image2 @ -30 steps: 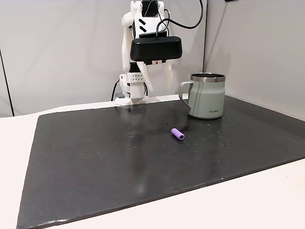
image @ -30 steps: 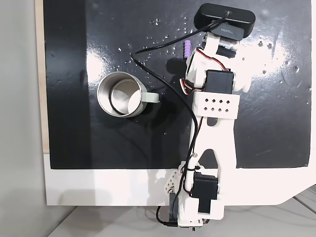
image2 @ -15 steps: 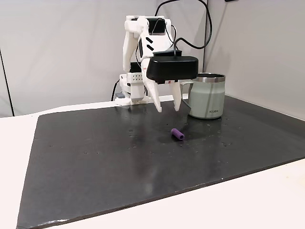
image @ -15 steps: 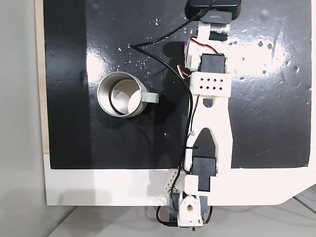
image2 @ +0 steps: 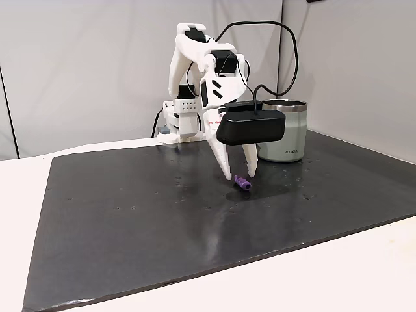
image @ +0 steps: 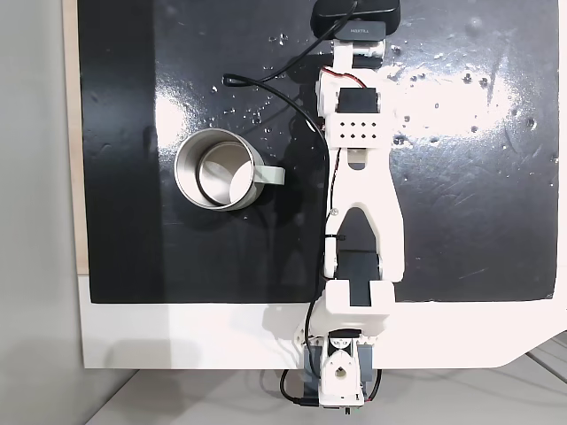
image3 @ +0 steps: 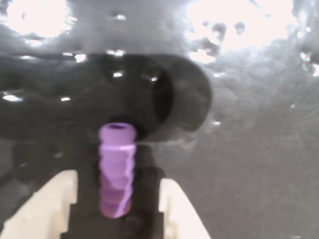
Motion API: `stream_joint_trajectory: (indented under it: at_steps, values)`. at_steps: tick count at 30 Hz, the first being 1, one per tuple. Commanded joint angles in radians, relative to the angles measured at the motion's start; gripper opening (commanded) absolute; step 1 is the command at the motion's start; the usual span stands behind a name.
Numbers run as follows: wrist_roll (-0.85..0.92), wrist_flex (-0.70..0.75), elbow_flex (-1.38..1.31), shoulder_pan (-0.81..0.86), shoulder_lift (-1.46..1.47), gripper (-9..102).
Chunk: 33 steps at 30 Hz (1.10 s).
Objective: Grasp a pengrip and put it in the cup.
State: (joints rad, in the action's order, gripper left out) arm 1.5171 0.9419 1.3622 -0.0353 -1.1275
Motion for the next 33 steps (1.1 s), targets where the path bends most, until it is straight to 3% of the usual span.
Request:
stream_joint_trajectory:
  at_steps: [1,17,20,24,29,33]
  values:
    - [-0.002,-0.032,-0.049,-0.025,-0.003,22]
    - [0.0,-0.143,0.037,-0.018,0.048,15]
    - [0.0,-0.155,0.054,-0.018,0.048,10]
    - [0.0,-0.155,0.078,-0.018,0.041,0]
    - [-0.015,-0.152,0.106,-0.017,0.008,0]
    - [-0.074,-0.061,0.06,-0.015,-0.063,0]
